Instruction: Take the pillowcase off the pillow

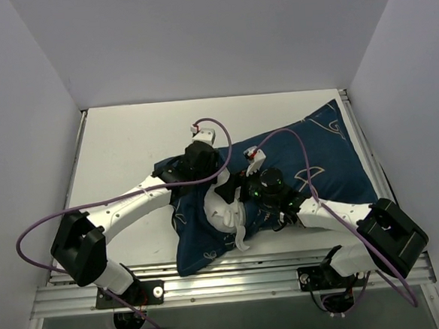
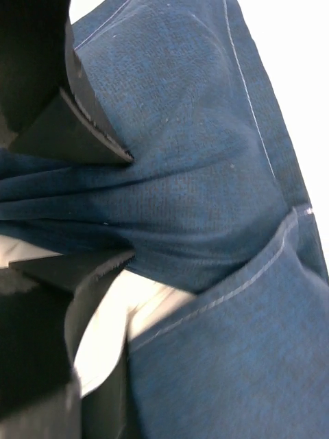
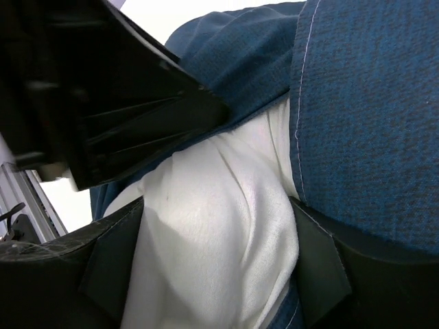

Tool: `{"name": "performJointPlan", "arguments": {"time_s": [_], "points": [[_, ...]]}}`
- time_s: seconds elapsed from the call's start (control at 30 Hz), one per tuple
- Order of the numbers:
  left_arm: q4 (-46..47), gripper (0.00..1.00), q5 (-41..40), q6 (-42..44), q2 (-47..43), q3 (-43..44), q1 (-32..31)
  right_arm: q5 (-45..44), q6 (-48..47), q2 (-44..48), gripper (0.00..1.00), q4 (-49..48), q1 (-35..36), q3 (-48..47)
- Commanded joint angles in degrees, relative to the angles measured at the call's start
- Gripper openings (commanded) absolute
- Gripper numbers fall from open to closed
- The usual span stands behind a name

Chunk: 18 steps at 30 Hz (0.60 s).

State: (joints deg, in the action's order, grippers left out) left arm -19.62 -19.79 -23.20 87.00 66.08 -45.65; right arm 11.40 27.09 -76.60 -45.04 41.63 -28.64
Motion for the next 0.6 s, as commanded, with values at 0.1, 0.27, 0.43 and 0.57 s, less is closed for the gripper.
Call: {"name": "performJointPlan", "arguments": {"time_s": [0.1, 0.27, 0.43, 0.57], "points": [[2.65, 0.40, -10.07, -4.55, 4.49, -1.13, 2.13, -2.69, 2.35, -1.27, 0.69, 14.97, -0.76, 2.89], [1.60, 0.08, -15.62, -8.26, 3.44, -5.17, 5.13, -4.80, 4.37, -2.41, 0.68, 19.97, -3.21, 2.01], [-0.77, 0.02, -16.07, -11.51, 1.77, -7.54, 9.34, -6.04, 7.27, -4.79, 0.65, 23.94, -8.83, 2.19], [-2.44, 0.02, -14.23, -13.97, 0.72, -8.95, 11.54, -4.64, 9.03, -3.13, 0.64, 24.03, -13.93, 4.56]]}}
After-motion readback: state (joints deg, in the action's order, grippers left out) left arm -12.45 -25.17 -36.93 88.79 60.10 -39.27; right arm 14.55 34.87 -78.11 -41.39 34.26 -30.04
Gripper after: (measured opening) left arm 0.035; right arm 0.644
